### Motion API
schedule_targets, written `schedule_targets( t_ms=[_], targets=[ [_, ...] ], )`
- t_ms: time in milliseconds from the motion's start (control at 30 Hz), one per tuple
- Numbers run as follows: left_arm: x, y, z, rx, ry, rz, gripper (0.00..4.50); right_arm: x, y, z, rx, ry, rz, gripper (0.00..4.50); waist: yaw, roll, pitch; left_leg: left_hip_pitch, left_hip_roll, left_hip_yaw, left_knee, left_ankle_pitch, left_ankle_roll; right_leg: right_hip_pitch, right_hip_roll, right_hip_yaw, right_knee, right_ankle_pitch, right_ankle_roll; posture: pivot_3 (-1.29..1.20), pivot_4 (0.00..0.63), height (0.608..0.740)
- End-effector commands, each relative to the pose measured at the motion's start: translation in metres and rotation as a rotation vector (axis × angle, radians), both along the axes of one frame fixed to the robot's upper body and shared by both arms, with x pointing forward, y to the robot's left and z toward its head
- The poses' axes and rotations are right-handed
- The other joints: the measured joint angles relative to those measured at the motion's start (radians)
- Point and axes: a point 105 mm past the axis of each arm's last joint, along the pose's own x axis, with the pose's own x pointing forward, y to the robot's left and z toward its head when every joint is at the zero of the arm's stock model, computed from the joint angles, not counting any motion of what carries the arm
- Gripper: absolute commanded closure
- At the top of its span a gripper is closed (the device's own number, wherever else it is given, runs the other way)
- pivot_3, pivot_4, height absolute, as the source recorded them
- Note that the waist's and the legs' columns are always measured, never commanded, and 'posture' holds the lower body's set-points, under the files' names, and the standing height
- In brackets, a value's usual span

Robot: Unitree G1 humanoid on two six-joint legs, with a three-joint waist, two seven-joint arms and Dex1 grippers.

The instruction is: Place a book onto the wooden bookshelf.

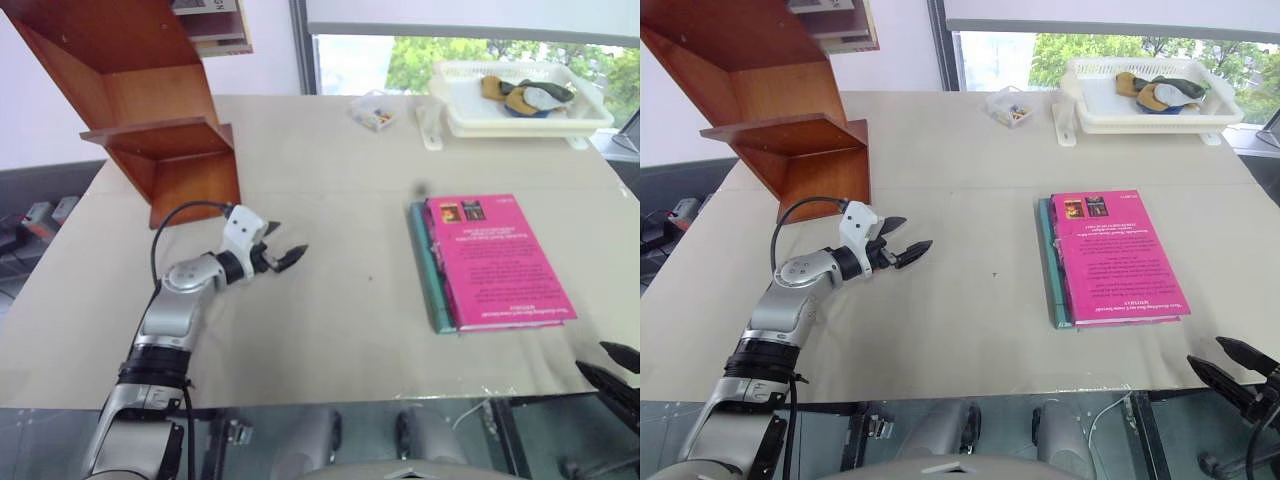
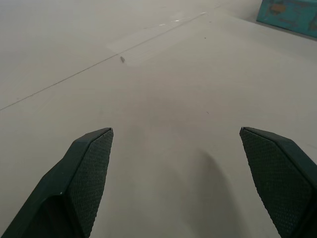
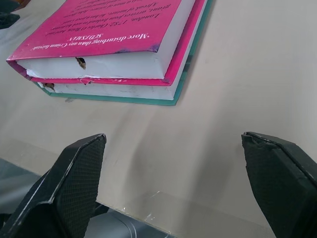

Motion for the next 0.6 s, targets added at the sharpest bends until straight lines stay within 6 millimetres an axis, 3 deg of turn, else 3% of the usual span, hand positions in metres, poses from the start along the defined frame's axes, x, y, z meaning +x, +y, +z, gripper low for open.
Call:
schedule_targets(
  t_ms=[33, 600],
  targets=[
    [-0.007, 0.000, 0.009, -0.033, -0.001, -0.050, 0.19, 0.006, -0.003, 0.013, -0.020, -0.068, 0.001, 0.00, 0.000, 0.000, 0.000, 0.000, 0.000, 0.000, 0.000, 0.000, 0.000, 0.000, 0.000, 0.000, 0.000, 0.000, 0.000, 0.00, 0.150, 0.740],
    [-0.028, 0.000, 0.005, -0.090, 0.081, -0.101, 0.19, 0.017, -0.010, 0.019, -0.033, -0.095, 0.009, 0.00, 0.000, 0.002, 0.001, -0.001, 0.000, 0.000, -0.003, -0.001, 0.001, 0.000, -0.001, -0.001, -0.005, -0.002, -0.003, 0.00, 0.150, 0.740]
  ],
)
